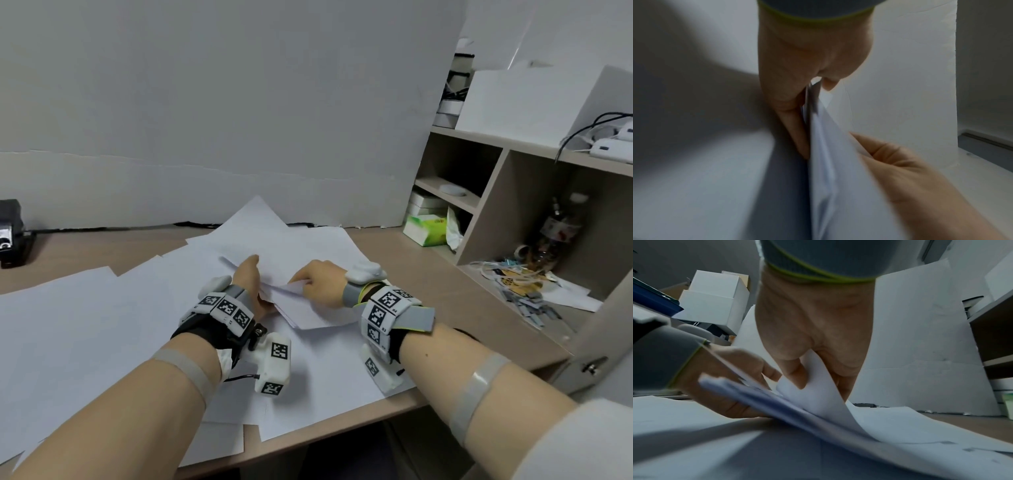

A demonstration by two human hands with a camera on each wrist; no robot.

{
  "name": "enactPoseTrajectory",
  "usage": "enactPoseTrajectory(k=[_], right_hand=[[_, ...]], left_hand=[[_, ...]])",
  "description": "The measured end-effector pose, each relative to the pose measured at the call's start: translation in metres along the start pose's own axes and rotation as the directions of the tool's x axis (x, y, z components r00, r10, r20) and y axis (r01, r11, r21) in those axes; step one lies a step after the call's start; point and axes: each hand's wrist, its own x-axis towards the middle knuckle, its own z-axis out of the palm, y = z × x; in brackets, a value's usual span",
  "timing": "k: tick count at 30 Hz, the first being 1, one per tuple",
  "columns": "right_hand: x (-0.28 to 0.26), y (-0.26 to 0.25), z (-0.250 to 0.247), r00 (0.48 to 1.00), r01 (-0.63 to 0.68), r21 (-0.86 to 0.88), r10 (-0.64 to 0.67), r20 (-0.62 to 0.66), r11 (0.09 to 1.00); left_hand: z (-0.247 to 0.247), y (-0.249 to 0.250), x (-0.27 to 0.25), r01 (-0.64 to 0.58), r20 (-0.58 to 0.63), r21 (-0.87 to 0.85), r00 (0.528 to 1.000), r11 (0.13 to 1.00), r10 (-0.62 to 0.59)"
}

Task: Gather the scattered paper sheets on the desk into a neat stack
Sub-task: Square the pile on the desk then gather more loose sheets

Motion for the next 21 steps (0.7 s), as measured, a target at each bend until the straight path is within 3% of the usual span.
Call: enactPoseTrajectory(k=[1,3,6,9,14,17,21], right_hand=[[0.001,-0.001,0.001,1.0,-0.004,0.014,0.004,0.017,1.0],[-0.001,-0.002,0.001,0.999,-0.014,0.03,0.013,0.038,0.999],[-0.005,0.0,-0.004,0.996,-0.044,0.102,0.036,0.081,0.994],[-0.008,0.009,-0.012,0.99,-0.102,0.197,0.081,0.112,0.975],[-0.004,0.034,-0.013,0.965,-0.26,0.033,0.259,0.046,0.965],[0.008,0.034,-0.004,0.962,-0.271,0.001,0.271,0.038,0.963],[0.025,0.021,0.009,0.953,-0.281,-0.126,0.292,0.079,0.951]], left_hand=[[-0.002,0.001,0.001,0.015,0.023,0.04,1.0,0.999,-0.016],[-0.006,0.005,0.001,-0.04,-0.023,0.294,0.999,0.955,0.049],[-0.011,0.014,0.002,-0.087,-0.071,0.646,0.982,0.759,0.174],[-0.015,0.036,-0.001,-0.173,-0.042,0.714,0.957,0.678,0.288],[-0.042,0.089,-0.015,-0.261,-0.073,0.725,0.891,0.637,0.449],[-0.077,0.11,-0.02,-0.147,-0.176,0.806,0.865,0.573,0.47],[-0.106,0.115,-0.027,0.144,-0.276,0.941,0.85,0.305,0.449]])
